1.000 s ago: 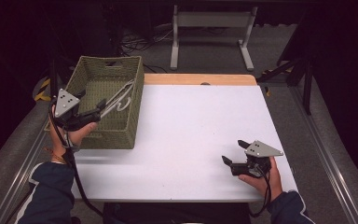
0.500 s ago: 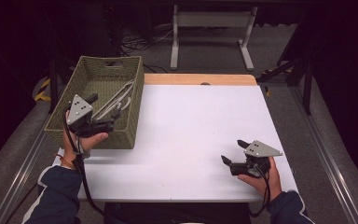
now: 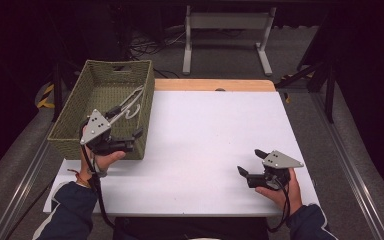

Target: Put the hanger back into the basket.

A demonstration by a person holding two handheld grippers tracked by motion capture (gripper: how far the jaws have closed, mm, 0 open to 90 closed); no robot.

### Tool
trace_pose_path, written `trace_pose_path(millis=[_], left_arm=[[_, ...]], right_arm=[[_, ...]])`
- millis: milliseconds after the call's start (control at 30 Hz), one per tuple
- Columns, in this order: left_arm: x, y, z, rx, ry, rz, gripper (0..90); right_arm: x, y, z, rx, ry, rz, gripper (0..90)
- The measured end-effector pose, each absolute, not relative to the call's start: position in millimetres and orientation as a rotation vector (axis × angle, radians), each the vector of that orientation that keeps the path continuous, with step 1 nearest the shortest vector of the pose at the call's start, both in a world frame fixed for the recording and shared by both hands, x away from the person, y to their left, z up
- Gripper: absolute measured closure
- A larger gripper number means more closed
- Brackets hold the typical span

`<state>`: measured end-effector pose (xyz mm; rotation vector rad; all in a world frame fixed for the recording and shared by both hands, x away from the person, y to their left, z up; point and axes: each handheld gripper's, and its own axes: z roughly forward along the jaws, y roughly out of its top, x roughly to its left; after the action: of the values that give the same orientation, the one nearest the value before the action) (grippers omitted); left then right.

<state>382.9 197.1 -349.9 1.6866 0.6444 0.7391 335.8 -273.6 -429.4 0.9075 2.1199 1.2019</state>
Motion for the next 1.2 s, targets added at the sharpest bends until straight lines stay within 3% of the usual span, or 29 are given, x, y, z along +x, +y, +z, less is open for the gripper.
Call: trace_pose_path(millis=[700, 1200], left_arm=[[349, 174, -366, 1.742, 0.479, 0.688, 6.5], [329, 171, -384, 1.790, 0.454, 0.653, 7.1]], right_arm=[[330, -265, -427, 0.852, 2.103, 1.207, 16.5], [324, -256, -427, 0.826, 2.102, 1.211, 16.2]])
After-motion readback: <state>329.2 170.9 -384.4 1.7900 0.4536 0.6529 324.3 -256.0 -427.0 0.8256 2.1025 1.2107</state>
